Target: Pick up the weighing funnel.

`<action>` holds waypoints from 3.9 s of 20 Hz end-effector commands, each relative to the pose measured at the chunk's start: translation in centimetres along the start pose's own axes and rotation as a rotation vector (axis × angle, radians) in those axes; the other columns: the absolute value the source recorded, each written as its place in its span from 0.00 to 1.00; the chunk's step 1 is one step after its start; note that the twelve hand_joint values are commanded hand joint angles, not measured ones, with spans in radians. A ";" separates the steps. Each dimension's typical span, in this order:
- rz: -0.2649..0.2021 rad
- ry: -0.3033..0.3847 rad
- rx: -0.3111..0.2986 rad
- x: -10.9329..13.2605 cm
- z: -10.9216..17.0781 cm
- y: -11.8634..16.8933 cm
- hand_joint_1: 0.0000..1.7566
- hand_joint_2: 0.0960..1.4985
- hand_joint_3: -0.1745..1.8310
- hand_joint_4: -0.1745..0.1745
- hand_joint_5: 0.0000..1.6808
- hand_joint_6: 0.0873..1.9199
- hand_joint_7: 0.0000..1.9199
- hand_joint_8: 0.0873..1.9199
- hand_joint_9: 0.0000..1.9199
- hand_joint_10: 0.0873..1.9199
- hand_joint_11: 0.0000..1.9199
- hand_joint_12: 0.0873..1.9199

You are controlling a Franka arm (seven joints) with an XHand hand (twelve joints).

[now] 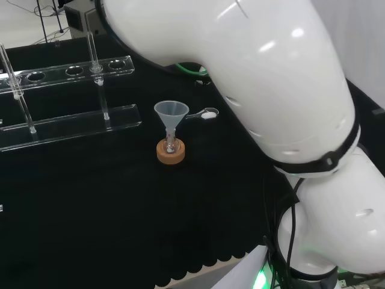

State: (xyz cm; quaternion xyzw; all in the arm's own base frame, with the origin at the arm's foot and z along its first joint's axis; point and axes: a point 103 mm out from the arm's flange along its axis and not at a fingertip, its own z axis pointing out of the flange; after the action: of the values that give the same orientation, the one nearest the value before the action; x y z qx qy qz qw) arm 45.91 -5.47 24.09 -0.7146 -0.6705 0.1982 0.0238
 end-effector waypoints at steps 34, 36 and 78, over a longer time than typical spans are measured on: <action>-0.132 0.139 0.079 -0.8 13.0 7.5 0.53 0.33 0.43 0.29 0.34 0.01 0.26 0.34 0.40 0.27 0.24 0.66; -0.136 0.143 0.081 -0.7 13.2 7.7 0.53 0.33 0.44 0.29 0.34 0.01 0.26 0.34 0.40 0.27 0.25 0.66; -0.151 0.020 0.056 1.4 14.8 9.6 0.55 0.34 0.45 0.39 0.37 0.36 0.31 0.34 0.44 0.25 0.28 0.64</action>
State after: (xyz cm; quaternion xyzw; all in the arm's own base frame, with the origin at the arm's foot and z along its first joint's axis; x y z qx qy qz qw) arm 50.39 -8.73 7.14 -0.6691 -0.7130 0.1902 0.0883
